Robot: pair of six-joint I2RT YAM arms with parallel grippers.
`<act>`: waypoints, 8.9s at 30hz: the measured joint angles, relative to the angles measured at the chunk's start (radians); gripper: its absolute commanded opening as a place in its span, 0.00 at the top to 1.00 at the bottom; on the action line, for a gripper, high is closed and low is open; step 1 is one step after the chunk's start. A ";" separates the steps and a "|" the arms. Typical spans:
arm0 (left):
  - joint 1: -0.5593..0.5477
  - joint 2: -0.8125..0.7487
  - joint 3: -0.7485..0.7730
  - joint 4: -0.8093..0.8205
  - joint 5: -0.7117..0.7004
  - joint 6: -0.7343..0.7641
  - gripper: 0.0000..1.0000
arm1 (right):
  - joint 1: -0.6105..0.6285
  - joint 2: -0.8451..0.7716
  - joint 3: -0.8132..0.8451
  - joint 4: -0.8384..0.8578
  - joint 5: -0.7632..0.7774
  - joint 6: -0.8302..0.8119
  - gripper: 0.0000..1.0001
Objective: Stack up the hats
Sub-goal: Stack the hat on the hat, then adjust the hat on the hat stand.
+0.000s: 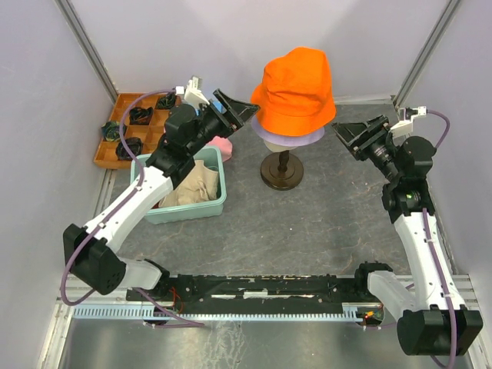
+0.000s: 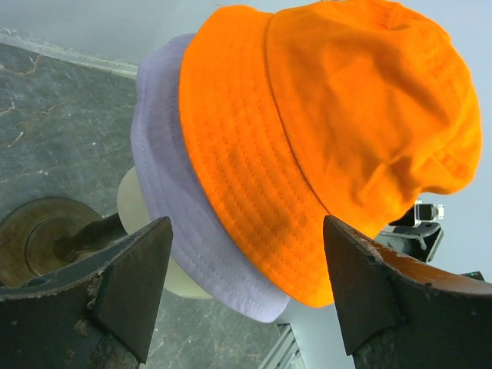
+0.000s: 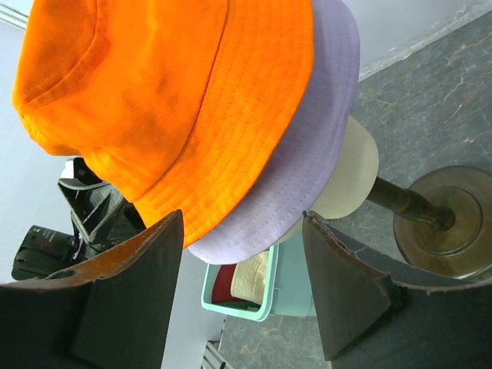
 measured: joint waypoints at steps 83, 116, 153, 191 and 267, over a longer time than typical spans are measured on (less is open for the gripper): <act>-0.001 0.228 -0.184 0.756 -0.064 -0.348 0.54 | -0.013 0.030 -0.003 0.020 0.027 0.033 0.33; 0.161 0.497 0.107 0.737 0.289 -0.503 0.97 | -0.164 0.427 0.181 0.134 -0.123 0.080 0.27; 0.196 0.677 0.296 0.796 0.456 -0.652 0.97 | -0.037 0.617 0.099 0.766 -0.222 0.591 0.46; 0.239 0.534 -0.006 0.930 0.467 -0.651 0.97 | -0.031 0.510 -0.034 0.728 -0.195 0.431 1.00; -0.385 -0.090 -0.250 0.337 -0.599 -0.438 0.33 | -0.204 0.541 0.062 0.367 -0.201 0.193 0.43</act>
